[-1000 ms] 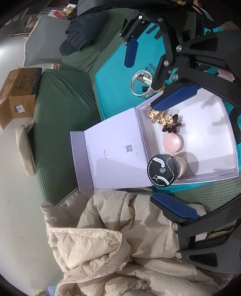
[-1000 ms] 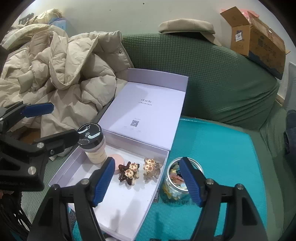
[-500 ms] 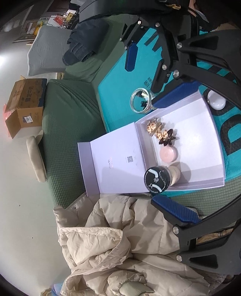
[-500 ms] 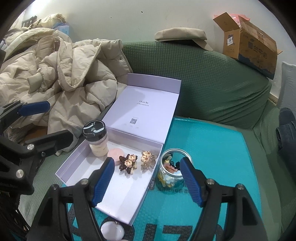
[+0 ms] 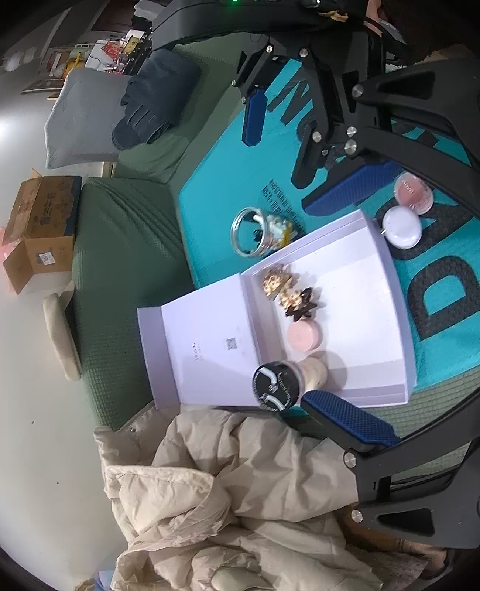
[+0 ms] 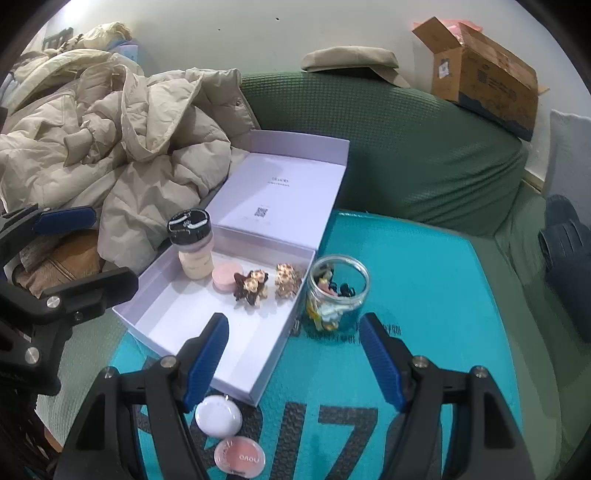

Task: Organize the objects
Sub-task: 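Move left tool toward white round compact while right approaches pink novo blush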

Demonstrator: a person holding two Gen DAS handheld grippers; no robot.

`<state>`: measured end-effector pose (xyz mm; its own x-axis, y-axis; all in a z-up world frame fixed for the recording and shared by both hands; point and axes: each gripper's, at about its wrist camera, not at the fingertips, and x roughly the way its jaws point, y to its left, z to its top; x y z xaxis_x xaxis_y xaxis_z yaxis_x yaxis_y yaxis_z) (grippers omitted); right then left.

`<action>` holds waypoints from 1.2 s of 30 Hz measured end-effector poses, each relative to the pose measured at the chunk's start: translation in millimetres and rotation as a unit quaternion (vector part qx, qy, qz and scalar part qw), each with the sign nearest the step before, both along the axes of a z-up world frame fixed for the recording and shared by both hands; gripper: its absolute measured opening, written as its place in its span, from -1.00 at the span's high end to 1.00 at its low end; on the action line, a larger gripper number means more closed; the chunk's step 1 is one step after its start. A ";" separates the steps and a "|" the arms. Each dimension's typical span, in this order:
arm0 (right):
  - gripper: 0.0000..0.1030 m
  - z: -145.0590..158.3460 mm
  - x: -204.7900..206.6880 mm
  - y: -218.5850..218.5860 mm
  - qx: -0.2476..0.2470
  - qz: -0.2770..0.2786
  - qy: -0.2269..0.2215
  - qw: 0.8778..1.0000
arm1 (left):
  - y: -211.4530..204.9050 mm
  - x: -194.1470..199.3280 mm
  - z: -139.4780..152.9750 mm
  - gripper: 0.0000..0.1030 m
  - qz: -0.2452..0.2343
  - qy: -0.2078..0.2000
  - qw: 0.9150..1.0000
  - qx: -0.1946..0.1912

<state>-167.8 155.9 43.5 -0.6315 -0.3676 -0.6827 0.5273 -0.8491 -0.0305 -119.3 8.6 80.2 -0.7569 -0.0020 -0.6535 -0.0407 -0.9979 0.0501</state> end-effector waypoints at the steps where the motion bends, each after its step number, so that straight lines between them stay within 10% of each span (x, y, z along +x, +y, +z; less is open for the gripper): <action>1: -0.44 -1.5 2.3 2.1 -0.001 -0.001 -0.002 1.000 | 2.4 2.9 -2.0 -0.85 -0.002 -0.001 1.000 -0.001; 36: -0.44 -80.2 44.4 33.3 0.006 -0.023 -0.075 0.997 | 29.8 33.5 -84.6 -0.85 -0.051 -0.070 0.996 0.034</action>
